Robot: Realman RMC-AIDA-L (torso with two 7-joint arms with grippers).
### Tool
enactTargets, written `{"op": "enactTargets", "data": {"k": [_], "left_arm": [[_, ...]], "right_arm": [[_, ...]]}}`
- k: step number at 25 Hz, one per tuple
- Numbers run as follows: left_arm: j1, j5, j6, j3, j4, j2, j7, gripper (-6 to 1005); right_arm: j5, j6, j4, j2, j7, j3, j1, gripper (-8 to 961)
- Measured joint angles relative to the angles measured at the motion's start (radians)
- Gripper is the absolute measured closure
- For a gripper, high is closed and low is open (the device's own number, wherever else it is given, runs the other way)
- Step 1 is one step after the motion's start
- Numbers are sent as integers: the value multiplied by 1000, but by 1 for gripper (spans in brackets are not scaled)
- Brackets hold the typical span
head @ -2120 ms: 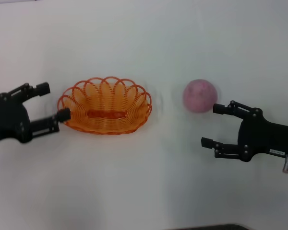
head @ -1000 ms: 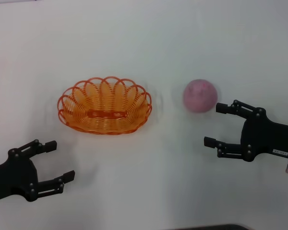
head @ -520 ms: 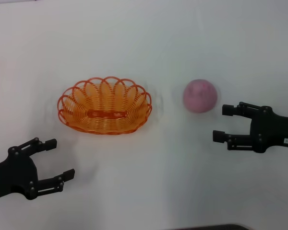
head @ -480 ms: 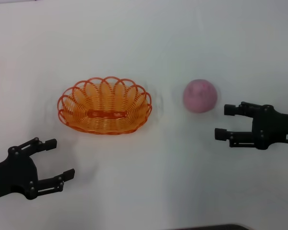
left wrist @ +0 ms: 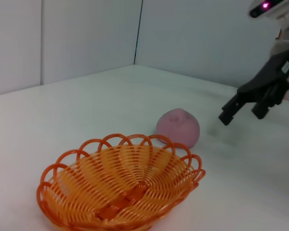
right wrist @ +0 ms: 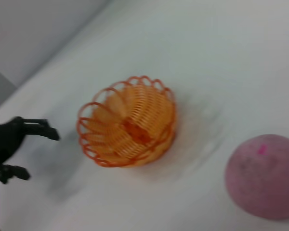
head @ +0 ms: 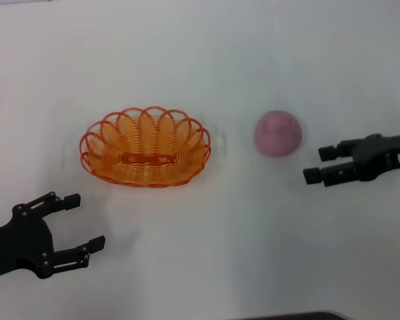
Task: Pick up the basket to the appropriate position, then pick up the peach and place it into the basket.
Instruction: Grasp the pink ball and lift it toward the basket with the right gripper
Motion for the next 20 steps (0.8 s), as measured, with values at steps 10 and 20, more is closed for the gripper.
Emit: {"op": "enactTargets", "data": {"k": [10,20], "left_arm": [[0,0,2,1,-2,0,-1,115],[-3,-2,2,0,-2,0,-4,116]], "right_arm": [[-183,-36,-133,1,42,-5,97,15],[-337,-74,-244,13,44,-7,212,20]]}}
